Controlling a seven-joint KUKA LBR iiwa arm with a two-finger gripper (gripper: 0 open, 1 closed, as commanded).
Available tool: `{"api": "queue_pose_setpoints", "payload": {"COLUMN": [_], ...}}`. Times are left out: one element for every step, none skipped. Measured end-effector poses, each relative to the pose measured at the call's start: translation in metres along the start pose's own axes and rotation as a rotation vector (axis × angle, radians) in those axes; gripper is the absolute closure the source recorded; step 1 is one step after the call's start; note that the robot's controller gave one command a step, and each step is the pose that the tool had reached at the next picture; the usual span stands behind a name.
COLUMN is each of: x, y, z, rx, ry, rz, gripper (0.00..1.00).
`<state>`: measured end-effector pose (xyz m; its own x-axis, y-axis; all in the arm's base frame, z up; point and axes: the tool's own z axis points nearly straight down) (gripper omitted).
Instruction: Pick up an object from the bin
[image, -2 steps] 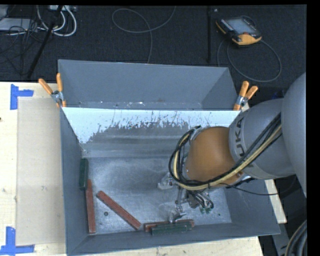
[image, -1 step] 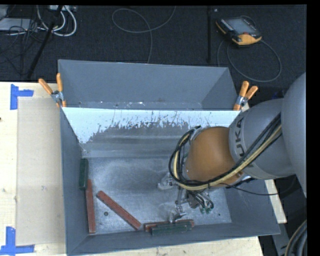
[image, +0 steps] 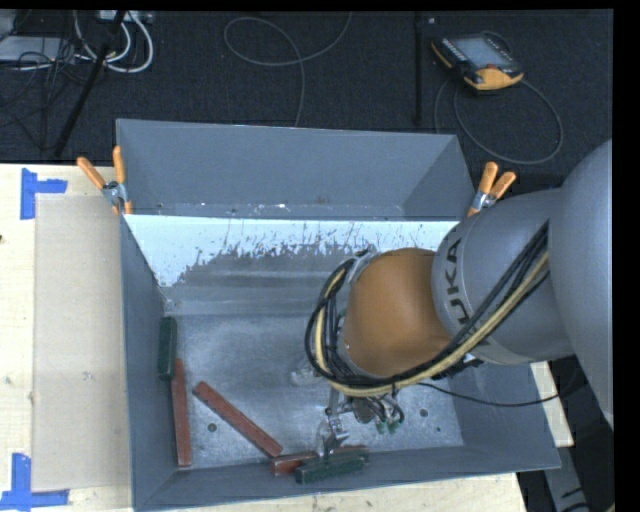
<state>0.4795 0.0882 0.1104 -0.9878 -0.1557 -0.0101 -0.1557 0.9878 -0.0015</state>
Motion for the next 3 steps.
{"api": "queue_pose_setpoints", "payload": {"x": [0.001,-0.008,-0.022], "y": [0.016,0.046,0.075], "z": [-0.007,0.007,0.036], "rx": [-0.006,0.001,-0.005], "ry": [0.003,-0.004,-0.010], "rz": [-0.020,0.049,0.055], "gripper": [0.00,0.00,1.00]}}
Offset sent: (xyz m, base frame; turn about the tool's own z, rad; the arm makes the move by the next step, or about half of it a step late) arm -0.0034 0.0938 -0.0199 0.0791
